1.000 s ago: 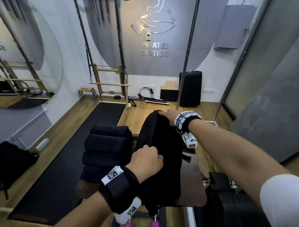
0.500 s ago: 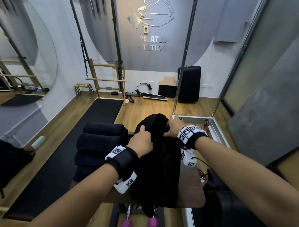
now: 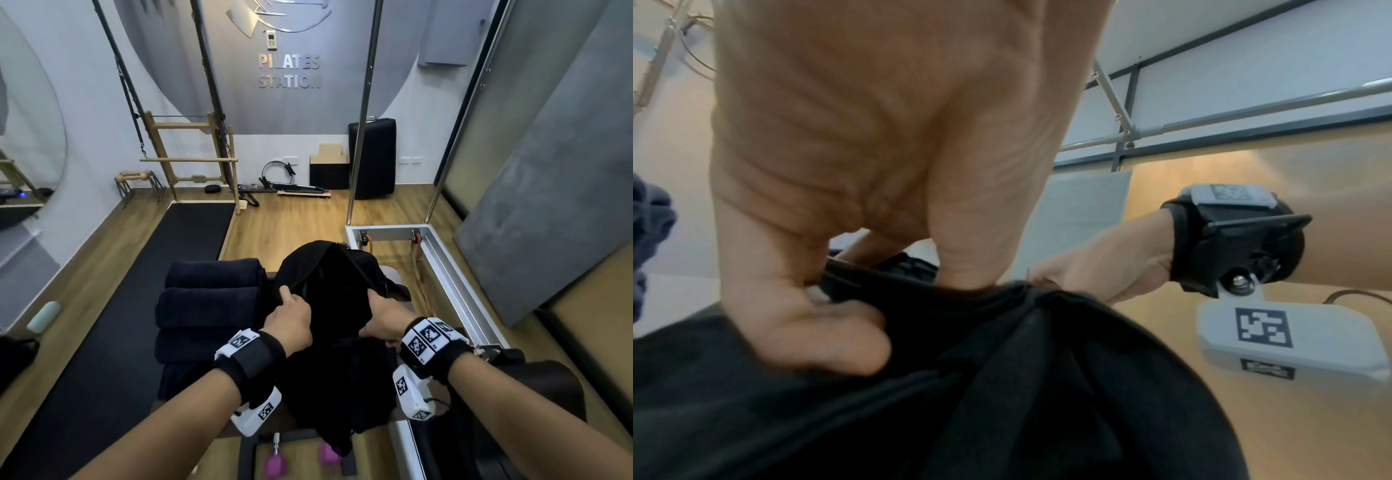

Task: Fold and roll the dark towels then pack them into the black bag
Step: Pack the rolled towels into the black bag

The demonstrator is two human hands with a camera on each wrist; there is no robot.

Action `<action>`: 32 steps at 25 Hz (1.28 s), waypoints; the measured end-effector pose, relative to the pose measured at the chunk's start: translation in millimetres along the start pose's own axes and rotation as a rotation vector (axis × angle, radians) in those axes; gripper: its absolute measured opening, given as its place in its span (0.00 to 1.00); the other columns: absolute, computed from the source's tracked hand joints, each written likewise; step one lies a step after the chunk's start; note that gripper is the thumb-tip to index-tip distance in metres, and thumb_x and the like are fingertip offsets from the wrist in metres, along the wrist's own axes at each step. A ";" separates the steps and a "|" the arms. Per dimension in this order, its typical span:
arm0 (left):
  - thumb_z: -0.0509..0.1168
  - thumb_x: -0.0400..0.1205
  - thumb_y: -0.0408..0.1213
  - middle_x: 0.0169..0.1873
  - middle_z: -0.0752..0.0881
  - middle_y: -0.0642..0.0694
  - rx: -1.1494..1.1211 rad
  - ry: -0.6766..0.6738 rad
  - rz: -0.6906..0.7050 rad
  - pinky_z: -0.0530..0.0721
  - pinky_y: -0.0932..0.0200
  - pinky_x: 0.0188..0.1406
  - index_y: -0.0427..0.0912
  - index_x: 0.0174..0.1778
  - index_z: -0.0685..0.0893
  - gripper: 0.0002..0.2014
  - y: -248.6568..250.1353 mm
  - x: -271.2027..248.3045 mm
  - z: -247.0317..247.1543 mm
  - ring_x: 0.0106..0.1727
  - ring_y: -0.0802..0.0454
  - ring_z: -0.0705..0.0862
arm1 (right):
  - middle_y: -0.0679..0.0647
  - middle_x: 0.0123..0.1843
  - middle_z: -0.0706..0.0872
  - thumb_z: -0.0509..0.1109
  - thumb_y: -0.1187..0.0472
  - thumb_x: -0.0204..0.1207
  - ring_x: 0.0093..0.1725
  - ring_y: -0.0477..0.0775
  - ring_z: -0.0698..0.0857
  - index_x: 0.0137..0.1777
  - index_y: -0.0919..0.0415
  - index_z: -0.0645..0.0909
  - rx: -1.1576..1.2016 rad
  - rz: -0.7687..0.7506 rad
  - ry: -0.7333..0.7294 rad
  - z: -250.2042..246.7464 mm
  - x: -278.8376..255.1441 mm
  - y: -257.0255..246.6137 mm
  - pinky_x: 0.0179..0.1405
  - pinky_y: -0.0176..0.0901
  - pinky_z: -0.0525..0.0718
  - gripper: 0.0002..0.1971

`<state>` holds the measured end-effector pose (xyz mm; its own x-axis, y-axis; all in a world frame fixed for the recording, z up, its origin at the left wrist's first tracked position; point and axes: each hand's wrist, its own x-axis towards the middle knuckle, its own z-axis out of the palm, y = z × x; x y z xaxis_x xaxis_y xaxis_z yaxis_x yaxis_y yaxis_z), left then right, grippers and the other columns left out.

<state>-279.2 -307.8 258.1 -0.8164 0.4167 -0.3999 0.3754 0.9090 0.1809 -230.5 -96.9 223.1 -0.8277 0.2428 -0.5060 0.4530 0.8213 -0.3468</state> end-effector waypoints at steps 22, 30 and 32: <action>0.65 0.88 0.41 0.54 0.86 0.47 -0.789 0.450 0.215 0.88 0.45 0.51 0.42 0.61 0.85 0.10 -82.5 -11.9 33.3 0.49 0.47 0.89 | 0.50 0.57 0.90 0.74 0.50 0.79 0.60 0.58 0.88 0.69 0.50 0.86 -0.127 -0.427 0.394 -10.8 -16.1 -190.5 0.57 0.50 0.86 0.19; 0.63 0.91 0.36 0.45 0.93 0.36 -1.624 0.382 -0.310 0.96 0.47 0.46 0.35 0.53 0.86 0.09 -159.6 -24.2 56.0 0.42 0.45 0.96 | 0.51 0.63 0.86 0.80 0.41 0.69 0.64 0.59 0.84 0.66 0.53 0.76 -0.530 -0.480 0.159 52.2 22.3 -247.9 0.63 0.63 0.80 0.30; 0.66 0.91 0.40 0.48 0.93 0.34 -1.816 0.331 -0.318 0.95 0.48 0.49 0.36 0.59 0.85 0.10 -165.3 -25.5 53.5 0.47 0.42 0.96 | 0.50 0.59 0.86 0.78 0.44 0.72 0.61 0.60 0.85 0.62 0.53 0.76 -0.495 -0.499 0.208 54.6 21.7 -248.2 0.62 0.62 0.79 0.24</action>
<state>-297.0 -468.8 190.3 -0.8771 0.0349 -0.4790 -0.4711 -0.2568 0.8439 -342.8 -323.7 255.1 -0.9645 -0.1682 -0.2034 -0.1561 0.9850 -0.0739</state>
